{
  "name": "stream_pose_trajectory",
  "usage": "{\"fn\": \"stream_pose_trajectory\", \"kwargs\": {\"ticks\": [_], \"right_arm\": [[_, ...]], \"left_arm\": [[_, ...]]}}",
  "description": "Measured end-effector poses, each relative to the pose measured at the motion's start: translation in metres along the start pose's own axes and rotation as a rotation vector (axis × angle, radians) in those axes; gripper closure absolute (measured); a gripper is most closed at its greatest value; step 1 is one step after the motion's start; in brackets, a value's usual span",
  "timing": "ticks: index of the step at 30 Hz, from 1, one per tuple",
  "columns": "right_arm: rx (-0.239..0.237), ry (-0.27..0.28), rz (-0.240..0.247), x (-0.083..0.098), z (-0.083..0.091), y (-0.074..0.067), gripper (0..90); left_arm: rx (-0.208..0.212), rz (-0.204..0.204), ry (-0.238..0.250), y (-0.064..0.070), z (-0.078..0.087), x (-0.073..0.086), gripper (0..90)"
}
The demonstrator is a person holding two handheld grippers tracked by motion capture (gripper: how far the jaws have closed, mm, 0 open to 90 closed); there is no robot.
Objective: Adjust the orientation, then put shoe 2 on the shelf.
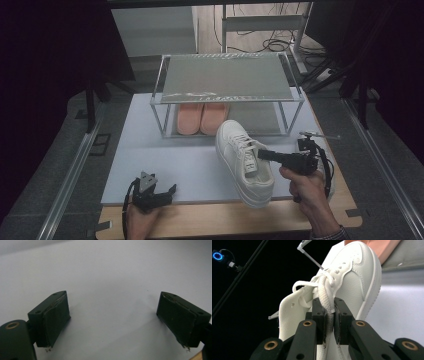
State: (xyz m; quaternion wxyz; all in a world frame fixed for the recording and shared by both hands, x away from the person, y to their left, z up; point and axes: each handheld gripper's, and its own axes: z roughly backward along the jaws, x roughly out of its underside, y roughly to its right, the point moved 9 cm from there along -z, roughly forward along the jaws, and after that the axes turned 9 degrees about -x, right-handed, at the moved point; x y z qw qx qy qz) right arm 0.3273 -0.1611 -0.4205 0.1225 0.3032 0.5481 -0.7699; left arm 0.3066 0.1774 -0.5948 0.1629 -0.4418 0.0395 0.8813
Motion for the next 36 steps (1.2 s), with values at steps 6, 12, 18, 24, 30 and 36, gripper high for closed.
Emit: {"fn": "stream_pose_trajectory", "kwargs": {"ticks": [6, 12, 18, 24, 30, 36], "right_arm": [[-0.017, -0.002, 0.001, -0.005, -0.002, -0.008, 80.6], [-0.032, -0.007, -0.002, -0.009, -0.004, -0.014, 80.6], [-0.062, -0.009, -0.015, -0.013, -0.007, -0.020, 80.5], [-0.095, -0.005, -0.017, -0.019, -0.010, -0.029, 80.5], [-0.123, -0.007, -0.012, -0.026, -0.011, -0.040, 80.6], [-0.145, 0.014, 0.000, -0.040, -0.012, -0.053, 80.6]], "left_arm": [[0.000, 0.000, 0.000, 0.000, 0.000, 0.000, 11.1], [0.000, 0.000, 0.000, 0.000, 0.000, 0.000, 11.1], [-0.001, -0.002, -0.001, 0.000, 0.000, 0.000, 11.1], [0.000, -0.002, -0.003, 0.000, 0.000, 0.000, 11.1], [0.001, -0.002, -0.003, 0.000, 0.000, 0.000, 11.1], [0.001, -0.003, -0.003, 0.000, 0.000, 0.000, 11.1]]}}
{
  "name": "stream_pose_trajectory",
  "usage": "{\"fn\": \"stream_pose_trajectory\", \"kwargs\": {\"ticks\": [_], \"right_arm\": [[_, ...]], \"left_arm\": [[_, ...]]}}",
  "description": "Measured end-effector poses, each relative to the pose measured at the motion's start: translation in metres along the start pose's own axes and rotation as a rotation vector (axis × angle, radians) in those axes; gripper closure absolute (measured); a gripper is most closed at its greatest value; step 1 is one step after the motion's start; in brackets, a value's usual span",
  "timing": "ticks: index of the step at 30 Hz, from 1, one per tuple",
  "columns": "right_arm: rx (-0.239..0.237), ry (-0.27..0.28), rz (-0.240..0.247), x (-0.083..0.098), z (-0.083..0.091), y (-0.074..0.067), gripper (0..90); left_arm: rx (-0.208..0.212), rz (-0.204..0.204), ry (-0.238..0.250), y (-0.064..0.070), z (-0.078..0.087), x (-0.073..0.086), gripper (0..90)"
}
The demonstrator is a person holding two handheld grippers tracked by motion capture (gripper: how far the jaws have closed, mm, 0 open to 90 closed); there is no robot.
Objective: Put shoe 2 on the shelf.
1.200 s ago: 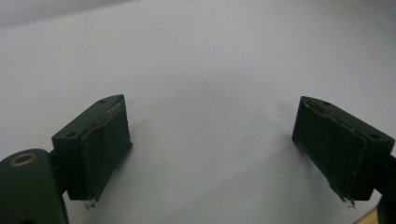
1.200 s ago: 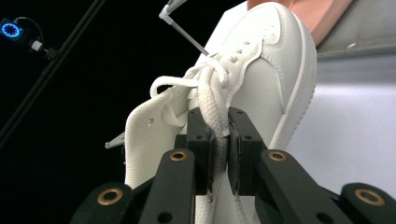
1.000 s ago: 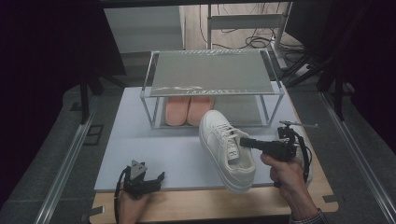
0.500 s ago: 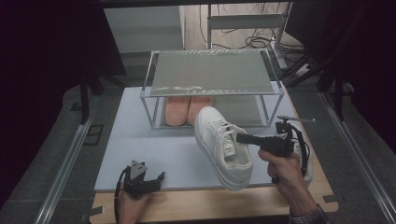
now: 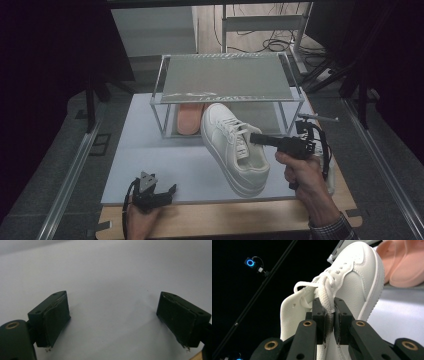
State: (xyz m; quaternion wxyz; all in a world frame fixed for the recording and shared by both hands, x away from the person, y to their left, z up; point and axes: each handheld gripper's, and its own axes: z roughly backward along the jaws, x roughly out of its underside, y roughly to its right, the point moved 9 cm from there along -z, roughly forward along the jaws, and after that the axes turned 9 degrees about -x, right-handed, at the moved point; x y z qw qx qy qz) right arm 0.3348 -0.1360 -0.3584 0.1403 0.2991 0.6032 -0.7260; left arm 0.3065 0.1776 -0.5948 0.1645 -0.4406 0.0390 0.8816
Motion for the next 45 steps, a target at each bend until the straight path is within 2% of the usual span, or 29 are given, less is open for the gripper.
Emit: {"fn": "stream_pose_trajectory", "kwargs": {"ticks": [5, 13, 30, 45], "right_arm": [[-0.001, 0.018, 0.014, -0.013, -0.005, -0.005, 80.6], [0.010, 0.053, 0.011, -0.033, -0.016, -0.003, 80.5], [0.079, 0.135, -0.006, -0.077, -0.032, 0.026, 80.4], [0.154, 0.168, 0.000, -0.107, -0.048, 0.047, 80.3]], "left_arm": [[0.000, 0.000, 0.000, 0.000, 0.000, 0.000, 11.1], [0.001, 0.002, 0.001, 0.000, 0.000, 0.000, 11.1], [0.001, 0.002, 0.000, 0.000, 0.000, 0.000, 11.1], [0.001, 0.002, 0.000, 0.000, 0.000, 0.000, 11.1]]}}
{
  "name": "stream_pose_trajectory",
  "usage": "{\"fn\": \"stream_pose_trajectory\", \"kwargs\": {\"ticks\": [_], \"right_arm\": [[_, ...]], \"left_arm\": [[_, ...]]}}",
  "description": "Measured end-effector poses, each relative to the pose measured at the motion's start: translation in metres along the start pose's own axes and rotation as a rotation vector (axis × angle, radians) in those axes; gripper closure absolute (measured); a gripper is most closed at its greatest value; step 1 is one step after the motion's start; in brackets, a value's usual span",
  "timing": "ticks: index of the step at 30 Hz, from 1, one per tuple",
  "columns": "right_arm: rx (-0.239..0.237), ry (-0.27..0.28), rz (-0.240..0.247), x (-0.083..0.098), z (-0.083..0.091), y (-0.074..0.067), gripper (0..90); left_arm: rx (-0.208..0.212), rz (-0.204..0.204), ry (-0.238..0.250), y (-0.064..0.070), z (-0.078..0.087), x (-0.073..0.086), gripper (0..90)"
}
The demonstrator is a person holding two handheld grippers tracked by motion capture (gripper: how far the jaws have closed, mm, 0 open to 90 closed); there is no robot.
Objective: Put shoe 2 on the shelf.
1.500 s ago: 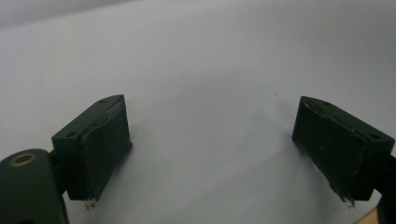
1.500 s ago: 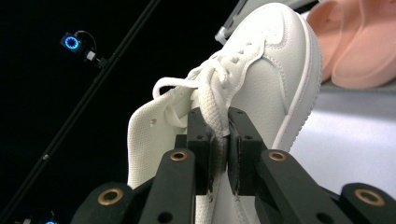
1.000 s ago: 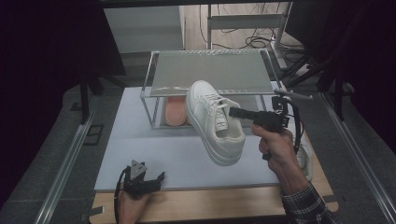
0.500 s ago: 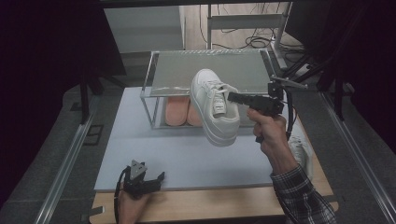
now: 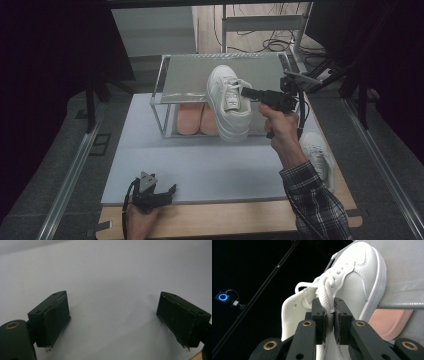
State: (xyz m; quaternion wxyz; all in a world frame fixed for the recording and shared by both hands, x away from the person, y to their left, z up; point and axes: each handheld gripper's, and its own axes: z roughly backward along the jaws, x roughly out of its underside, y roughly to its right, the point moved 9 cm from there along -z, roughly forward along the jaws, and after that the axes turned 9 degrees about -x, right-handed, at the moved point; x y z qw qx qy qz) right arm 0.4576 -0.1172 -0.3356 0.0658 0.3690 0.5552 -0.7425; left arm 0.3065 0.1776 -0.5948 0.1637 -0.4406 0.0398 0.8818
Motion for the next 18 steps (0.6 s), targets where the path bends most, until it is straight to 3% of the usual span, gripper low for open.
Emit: {"fn": "stream_pose_trajectory", "kwargs": {"ticks": [18], "right_arm": [[0.059, 0.015, 0.002, -0.027, -0.034, 0.016, 79.8]], "left_arm": [[0.000, 0.001, 0.000, 0.000, 0.000, 0.000, 11.1]]}}
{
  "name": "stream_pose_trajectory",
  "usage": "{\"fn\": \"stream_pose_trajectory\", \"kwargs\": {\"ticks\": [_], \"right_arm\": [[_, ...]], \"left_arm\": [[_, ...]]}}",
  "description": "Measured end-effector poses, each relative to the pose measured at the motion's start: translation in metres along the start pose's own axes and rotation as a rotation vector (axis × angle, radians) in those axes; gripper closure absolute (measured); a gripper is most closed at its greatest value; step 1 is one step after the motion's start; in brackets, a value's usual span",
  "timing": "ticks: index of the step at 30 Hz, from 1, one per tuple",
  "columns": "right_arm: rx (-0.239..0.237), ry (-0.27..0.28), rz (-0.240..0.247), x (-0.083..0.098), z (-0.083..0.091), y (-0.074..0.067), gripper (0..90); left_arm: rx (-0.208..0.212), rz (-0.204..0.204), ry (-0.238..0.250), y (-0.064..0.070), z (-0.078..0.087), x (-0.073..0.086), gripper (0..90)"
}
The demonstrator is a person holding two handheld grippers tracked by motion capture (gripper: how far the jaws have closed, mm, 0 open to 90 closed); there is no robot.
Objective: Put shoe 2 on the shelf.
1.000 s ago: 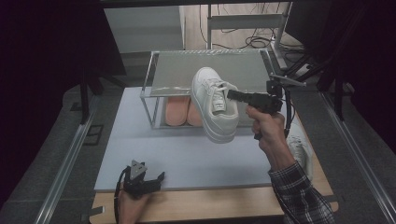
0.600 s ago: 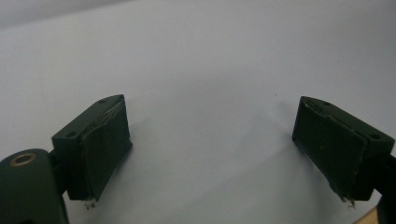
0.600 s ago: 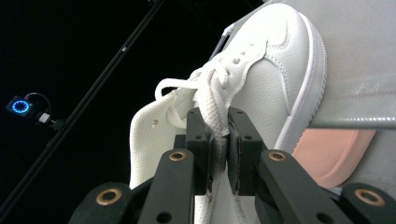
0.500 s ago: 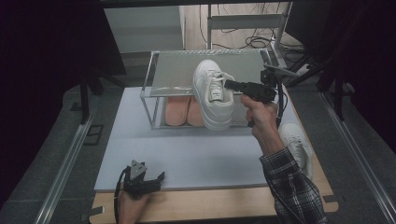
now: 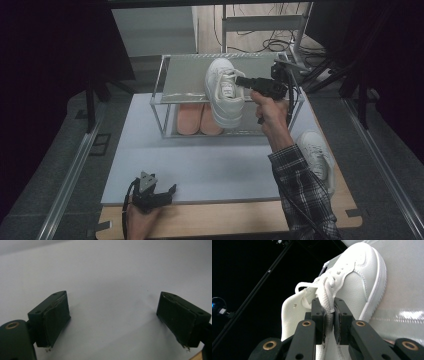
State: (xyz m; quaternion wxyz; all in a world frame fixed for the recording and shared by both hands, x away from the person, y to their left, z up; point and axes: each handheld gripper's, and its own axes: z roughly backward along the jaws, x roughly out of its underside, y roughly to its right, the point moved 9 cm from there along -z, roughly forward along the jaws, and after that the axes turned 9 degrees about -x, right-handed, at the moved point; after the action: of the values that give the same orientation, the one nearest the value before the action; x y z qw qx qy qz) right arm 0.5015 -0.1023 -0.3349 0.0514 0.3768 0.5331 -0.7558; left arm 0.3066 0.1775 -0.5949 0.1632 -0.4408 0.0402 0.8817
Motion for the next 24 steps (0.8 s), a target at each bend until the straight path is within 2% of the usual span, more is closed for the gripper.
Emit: {"fn": "stream_pose_trajectory", "kwargs": {"ticks": [2, 5, 9, 11, 16, 24], "right_arm": [[0.016, 0.004, 0.002, -0.003, -0.006, 0.003, 79.6], [0.002, 0.003, 0.003, -0.004, -0.012, 0.003, 77.0], [-0.003, 0.010, 0.018, -0.006, -0.013, 0.003, 70.1], [-0.009, 0.012, 0.036, -0.006, -0.014, 0.002, 63.0], [-0.012, 0.011, 0.041, -0.004, -0.013, 0.005, 53.5], [-0.032, 0.023, 0.046, -0.007, -0.007, 0.001, 50.8]], "left_arm": [[0.000, 0.000, 0.000, 0.000, 0.000, 0.000, 11.1], [0.000, 0.000, 0.000, 0.000, 0.000, 0.000, 11.1], [0.001, 0.000, 0.000, 0.000, 0.000, 0.000, 11.1], [0.000, -0.001, 0.000, 0.000, 0.000, 0.000, 11.1], [0.000, 0.000, 0.000, 0.000, 0.000, 0.000, 11.1], [0.000, 0.000, 0.000, 0.000, 0.000, 0.000, 11.1]]}}
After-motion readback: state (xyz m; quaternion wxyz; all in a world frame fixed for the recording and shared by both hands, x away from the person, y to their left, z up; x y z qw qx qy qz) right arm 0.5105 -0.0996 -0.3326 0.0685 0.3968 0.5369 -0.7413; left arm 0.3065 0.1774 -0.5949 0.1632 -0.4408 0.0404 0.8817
